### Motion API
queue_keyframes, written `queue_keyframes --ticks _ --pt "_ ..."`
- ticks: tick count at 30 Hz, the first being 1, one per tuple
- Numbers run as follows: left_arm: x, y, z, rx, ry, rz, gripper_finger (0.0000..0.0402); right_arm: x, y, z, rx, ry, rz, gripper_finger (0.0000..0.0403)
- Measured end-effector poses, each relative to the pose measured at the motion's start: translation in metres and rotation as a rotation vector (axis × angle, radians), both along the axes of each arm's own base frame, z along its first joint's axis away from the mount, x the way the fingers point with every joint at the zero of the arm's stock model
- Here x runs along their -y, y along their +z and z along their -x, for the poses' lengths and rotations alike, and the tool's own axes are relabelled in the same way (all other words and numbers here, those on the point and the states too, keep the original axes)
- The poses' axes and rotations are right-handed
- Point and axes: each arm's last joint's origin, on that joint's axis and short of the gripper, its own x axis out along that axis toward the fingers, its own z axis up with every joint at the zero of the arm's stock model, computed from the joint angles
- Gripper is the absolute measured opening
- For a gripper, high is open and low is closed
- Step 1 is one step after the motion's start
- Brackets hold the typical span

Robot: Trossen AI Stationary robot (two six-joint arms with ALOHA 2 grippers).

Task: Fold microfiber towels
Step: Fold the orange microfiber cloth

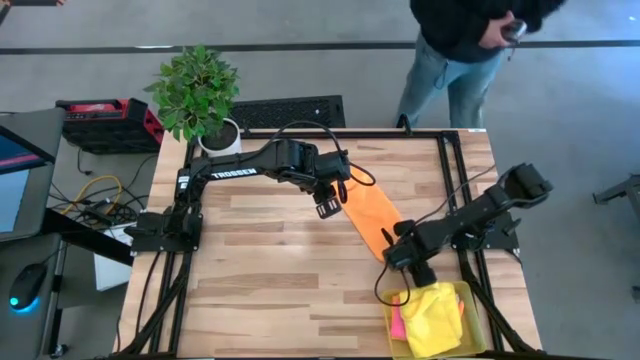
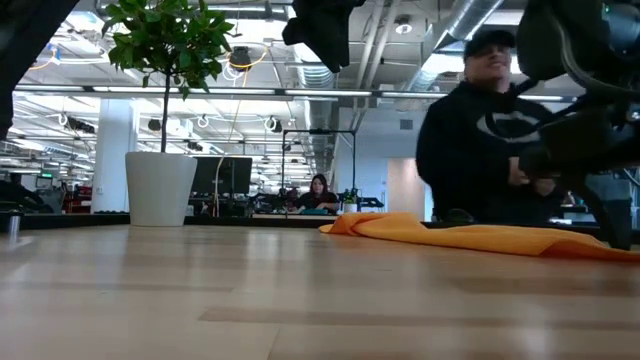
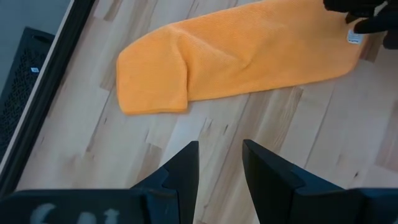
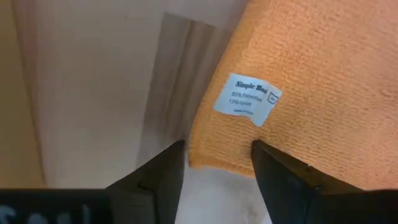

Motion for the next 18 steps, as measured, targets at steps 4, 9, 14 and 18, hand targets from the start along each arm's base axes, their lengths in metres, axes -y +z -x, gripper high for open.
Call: queue_keyframes --ticks 4,9,14,18 --pt "0.0 0.0 0.0 -0.001 -0.004 -0.002 0.0116 0.0 -0.003 -0.001 -0.014 0.0 0.013 0.0181" --pt "0.0 0.0 0.0 -0.004 -0.004 -0.001 0.0116 0.005 -0.001 -0.002 -0.01 -0.035 0.008 0.0105" --pt "0.0 0.0 0.0 -0.002 0.014 0.007 0.0116 0.012 0.006 -0.002 0.007 -0.084 -0.032 0.0015" --pt "0.0 0.0 0.0 0.002 0.029 0.014 0.0116 0.019 0.021 -0.001 0.054 -0.168 -0.069 0.0016"
